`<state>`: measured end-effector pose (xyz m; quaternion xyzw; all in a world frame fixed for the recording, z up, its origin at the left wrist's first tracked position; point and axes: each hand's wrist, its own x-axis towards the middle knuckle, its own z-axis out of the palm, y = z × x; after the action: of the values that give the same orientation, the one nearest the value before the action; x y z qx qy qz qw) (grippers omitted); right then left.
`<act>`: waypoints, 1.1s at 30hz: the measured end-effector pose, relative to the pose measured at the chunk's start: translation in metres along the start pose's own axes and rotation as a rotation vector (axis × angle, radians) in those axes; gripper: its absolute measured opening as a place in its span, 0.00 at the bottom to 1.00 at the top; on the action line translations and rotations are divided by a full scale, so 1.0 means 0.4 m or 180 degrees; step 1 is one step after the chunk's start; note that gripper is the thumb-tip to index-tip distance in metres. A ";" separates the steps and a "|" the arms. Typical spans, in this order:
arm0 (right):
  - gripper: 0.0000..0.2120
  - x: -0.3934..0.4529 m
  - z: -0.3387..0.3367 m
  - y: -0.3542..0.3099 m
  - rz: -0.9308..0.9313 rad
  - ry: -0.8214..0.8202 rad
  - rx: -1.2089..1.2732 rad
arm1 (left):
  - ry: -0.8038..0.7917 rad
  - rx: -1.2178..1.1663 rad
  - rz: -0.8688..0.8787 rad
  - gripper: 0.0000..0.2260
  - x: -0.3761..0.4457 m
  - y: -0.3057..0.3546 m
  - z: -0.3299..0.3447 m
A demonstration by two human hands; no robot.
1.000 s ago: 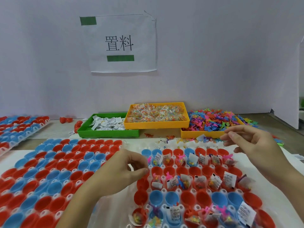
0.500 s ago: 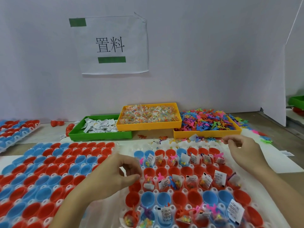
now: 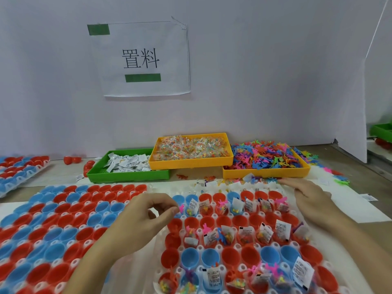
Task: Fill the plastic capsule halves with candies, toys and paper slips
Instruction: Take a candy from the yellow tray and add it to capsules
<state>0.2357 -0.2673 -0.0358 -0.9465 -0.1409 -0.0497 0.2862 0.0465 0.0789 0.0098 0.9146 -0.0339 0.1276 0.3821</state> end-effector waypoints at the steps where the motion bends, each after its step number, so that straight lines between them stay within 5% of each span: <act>1: 0.22 0.001 -0.001 0.002 0.0006 -0.0030 0.0013 | 0.0017 -0.0002 -0.0005 0.07 0.000 0.000 0.000; 7: 0.19 0.005 -0.009 0.013 0.0134 0.0111 -0.0397 | 0.0102 0.0028 -0.0037 0.07 0.002 -0.003 0.002; 13: 0.04 0.005 -0.007 0.017 0.0024 0.0411 -0.0414 | 0.0171 0.0011 -0.0042 0.07 0.002 -0.001 0.003; 17: 0.11 0.011 0.001 0.022 -0.0081 0.0228 -0.0391 | 0.0219 0.0013 -0.0042 0.07 0.002 0.006 0.004; 24: 0.08 0.008 -0.006 0.021 -0.0119 0.1002 -0.0304 | 0.0408 -0.0005 -0.0003 0.08 0.003 0.019 0.009; 28: 0.05 -0.006 -0.037 -0.049 -0.0409 0.1318 0.0400 | 0.0516 -0.0057 0.0106 0.08 0.003 0.042 0.018; 33: 0.05 -0.075 -0.081 -0.194 -0.0772 0.0528 0.1990 | 0.0662 -0.0547 0.0226 0.07 0.007 0.107 0.043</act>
<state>0.1836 -0.2306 0.0268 -0.7820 -0.2371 -0.1146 0.5649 0.0462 0.0366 0.0284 0.8587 -0.0373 0.2318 0.4556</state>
